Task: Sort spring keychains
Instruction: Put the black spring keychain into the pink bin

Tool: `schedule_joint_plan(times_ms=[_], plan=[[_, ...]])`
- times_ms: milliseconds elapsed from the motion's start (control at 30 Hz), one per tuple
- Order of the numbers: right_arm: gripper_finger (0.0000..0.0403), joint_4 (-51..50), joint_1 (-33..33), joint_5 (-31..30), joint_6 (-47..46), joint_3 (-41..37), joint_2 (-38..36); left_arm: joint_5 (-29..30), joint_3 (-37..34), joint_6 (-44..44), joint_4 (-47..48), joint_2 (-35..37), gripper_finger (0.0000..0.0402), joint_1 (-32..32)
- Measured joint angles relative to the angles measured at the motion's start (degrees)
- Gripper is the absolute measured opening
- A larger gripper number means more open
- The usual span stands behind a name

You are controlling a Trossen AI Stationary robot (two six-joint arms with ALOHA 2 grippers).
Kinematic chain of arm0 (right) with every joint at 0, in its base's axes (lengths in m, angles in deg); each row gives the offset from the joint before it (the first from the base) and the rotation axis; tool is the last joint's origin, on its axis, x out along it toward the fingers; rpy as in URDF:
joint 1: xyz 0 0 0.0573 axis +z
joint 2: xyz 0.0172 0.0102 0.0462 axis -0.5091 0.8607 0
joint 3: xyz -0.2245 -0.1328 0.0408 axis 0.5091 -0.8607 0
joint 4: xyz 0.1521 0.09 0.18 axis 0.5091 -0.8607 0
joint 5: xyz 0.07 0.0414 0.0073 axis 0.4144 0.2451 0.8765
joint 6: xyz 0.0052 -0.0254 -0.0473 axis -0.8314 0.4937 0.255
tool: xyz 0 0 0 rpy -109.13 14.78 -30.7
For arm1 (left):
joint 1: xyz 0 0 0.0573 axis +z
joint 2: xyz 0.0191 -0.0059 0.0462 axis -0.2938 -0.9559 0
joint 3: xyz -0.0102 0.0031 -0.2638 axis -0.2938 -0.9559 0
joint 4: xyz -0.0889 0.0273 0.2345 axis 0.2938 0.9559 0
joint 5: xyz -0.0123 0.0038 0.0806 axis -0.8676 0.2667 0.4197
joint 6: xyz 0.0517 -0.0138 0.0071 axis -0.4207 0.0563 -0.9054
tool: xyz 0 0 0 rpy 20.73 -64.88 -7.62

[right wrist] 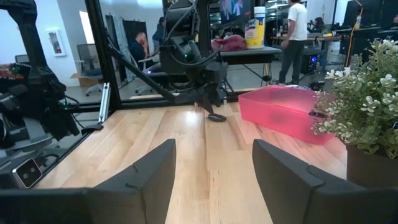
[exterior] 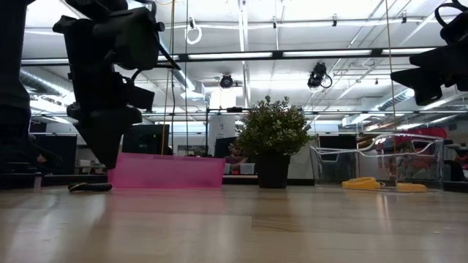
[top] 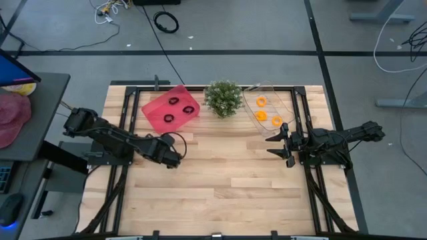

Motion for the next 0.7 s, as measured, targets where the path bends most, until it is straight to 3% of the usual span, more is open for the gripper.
schedule_joint_plan(times_ms=[367, 467, 633, 700], plan=[[0.0215, 0.0, 0.0, 0.0, 0.0, 0.0, 0.0, -9.2, -12.4, -4.5, -13.8, 0.8, 0.0129, 7.7], [0.0215, 0.0, 0.0, 0.0, 0.0, 0.0, 0.0, -9.4, -12.1, -6.7, -13.6, 0.7, 0.0112, 8.0], [0.0215, 0.0, 0.0, 0.0, 0.0, 0.0, 0.0, -8.1, -7.9, -11.3, -13.0, 0.4, 0.0024, 6.3], [0.0215, 0.0, 0.0, 0.0, 0.0, 0.0, 0.0, -7.2, -5.6, -12.5, -14.0, 0.5, 0.0015, 5.5]])
